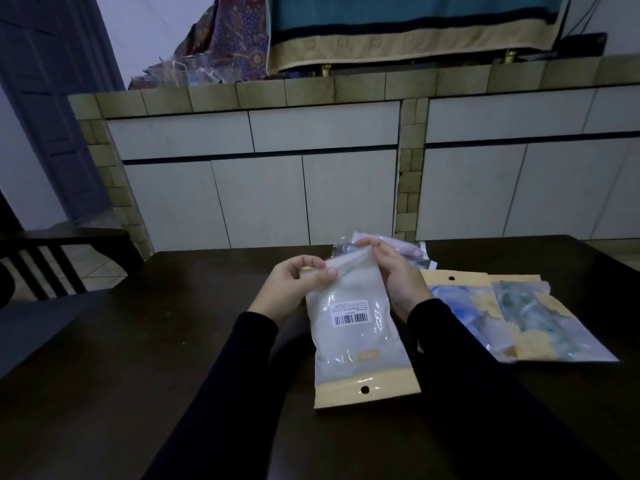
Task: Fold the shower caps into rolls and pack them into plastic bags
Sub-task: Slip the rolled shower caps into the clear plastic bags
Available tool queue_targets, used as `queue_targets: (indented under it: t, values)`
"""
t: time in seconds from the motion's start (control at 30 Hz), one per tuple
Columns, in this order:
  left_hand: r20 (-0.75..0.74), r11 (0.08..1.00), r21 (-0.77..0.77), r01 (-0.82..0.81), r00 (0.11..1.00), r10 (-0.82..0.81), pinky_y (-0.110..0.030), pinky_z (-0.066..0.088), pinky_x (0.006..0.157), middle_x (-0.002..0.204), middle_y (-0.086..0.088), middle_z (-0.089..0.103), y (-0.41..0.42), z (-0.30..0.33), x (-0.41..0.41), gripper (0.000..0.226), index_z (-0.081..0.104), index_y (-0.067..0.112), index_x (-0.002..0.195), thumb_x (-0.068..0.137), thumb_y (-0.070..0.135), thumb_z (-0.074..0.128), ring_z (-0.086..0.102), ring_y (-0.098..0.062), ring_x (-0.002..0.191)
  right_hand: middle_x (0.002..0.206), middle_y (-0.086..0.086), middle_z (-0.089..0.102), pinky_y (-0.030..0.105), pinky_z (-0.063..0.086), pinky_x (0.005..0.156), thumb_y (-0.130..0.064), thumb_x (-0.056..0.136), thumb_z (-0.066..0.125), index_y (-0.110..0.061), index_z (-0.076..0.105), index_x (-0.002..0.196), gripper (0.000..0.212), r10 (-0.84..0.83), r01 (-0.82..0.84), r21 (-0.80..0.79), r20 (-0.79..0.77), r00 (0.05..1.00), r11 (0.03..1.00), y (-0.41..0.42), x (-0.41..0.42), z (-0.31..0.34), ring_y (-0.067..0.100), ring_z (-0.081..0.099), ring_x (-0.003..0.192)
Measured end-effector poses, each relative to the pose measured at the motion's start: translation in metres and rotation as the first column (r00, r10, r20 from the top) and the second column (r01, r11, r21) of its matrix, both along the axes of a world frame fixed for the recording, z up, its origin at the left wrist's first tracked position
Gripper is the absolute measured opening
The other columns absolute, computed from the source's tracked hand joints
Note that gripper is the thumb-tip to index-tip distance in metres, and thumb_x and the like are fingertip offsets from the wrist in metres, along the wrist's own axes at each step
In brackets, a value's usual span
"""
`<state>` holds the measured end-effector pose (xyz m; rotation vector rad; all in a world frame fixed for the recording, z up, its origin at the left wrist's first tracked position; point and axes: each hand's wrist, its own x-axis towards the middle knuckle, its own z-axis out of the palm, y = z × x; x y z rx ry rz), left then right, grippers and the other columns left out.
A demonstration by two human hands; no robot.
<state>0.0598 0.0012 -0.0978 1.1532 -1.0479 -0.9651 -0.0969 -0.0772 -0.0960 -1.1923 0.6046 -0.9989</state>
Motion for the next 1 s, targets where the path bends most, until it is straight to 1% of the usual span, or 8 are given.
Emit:
queue_targets:
  t: [0.07,0.13,0.23,0.4,0.47,0.7,0.83,1.0]
  values:
    - [0.034,0.999,-0.022,-0.044,0.998,0.045,-0.021,0.050,0.052,0.076,-0.008,0.068,-0.003,-0.003,0.002,0.027,0.058,0.009,0.087,0.071,0.000,0.078,0.063,-0.014,0.059,0.096,0.014,0.071,0.039,0.052,0.077,-0.050,0.091,0.052,-0.023,0.065,0.099,0.031,-0.009,0.011,0.074,-0.028,1.000,0.997,0.000,0.002,0.001,0.028,0.067,0.081]
    - [0.111,0.991,-0.044,-0.130,0.985,0.134,-0.026,0.053,0.059,0.082,-0.009,0.067,-0.008,-0.006,0.005,0.038,0.060,0.012,0.086,0.061,0.006,0.088,0.062,-0.017,0.065,0.102,0.012,0.071,0.043,0.055,0.086,-0.054,0.076,0.071,-0.027,0.061,0.111,0.045,-0.040,0.034,-0.032,-0.198,0.979,0.999,-0.003,0.006,-0.001,0.025,0.068,0.091]
    - [0.131,0.979,-0.087,-0.184,0.972,0.194,-0.031,0.054,0.068,0.092,-0.007,0.068,-0.015,-0.011,0.010,0.054,0.059,0.018,0.095,0.050,0.020,0.089,0.064,-0.017,0.076,0.102,0.011,0.068,0.032,0.057,0.080,-0.018,0.069,0.085,-0.025,0.050,0.122,0.064,-0.072,0.033,-0.119,-0.344,0.936,0.992,-0.001,0.006,-0.005,0.021,0.068,0.090]
    - [0.052,0.994,0.054,-0.100,0.994,0.097,-0.035,0.054,0.074,0.107,-0.013,0.068,-0.016,-0.014,0.018,0.084,0.049,0.015,0.124,0.051,0.025,0.090,0.068,-0.025,0.088,0.098,0.015,0.072,0.046,0.056,0.083,-0.001,0.068,0.082,-0.022,0.053,0.125,0.067,-0.052,0.042,-0.042,-0.266,0.963,0.998,-0.002,0.001,-0.003,0.031,0.070,0.090]
    - [0.087,0.992,0.102,-0.076,0.994,0.068,-0.029,0.047,0.059,0.098,-0.011,0.067,-0.013,-0.011,0.016,0.080,0.053,0.007,0.119,0.052,0.024,0.092,0.064,-0.019,0.074,0.097,0.015,0.072,0.045,0.057,0.080,0.002,0.070,0.079,-0.020,0.055,0.123,0.063,-0.021,0.019,-0.013,-0.232,0.972,1.000,-0.001,0.001,-0.002,0.031,0.070,0.086]
    - [-0.032,0.968,-0.182,-0.170,0.985,0.167,-0.024,0.054,0.058,0.089,-0.009,0.073,-0.003,0.006,0.007,0.028,0.064,0.005,0.102,0.075,0.001,0.075,0.070,-0.019,0.076,0.102,0.019,0.070,0.043,0.055,0.087,-0.001,0.085,0.064,-0.005,0.058,0.119,0.034,0.087,-0.088,0.018,0.037,0.996,0.996,0.005,-0.004,0.015,0.032,0.068,0.092]
    - [-0.025,0.903,-0.351,-0.250,0.966,0.257,-0.031,0.059,0.070,0.095,-0.007,0.071,0.005,0.019,0.001,0.026,0.063,0.006,0.102,0.077,0.003,0.072,0.070,-0.020,0.087,0.097,0.004,0.070,0.026,0.057,0.077,-0.009,0.085,0.068,-0.017,0.064,0.096,0.014,-0.074,0.062,-0.181,-0.061,0.995,0.981,0.011,0.001,0.023,0.008,0.068,0.081]
    - [0.016,0.838,-0.482,-0.256,0.954,0.300,-0.023,0.055,0.069,0.082,0.008,0.071,0.006,0.023,0.005,0.027,0.065,0.011,0.091,0.068,0.001,0.076,0.066,-0.009,0.081,0.085,-0.003,0.063,0.024,0.045,0.065,-0.046,0.087,0.063,-0.019,0.064,0.094,0.028,-0.368,0.272,-0.313,-0.308,0.877,0.910,0.004,0.001,0.021,0.012,0.057,0.078]
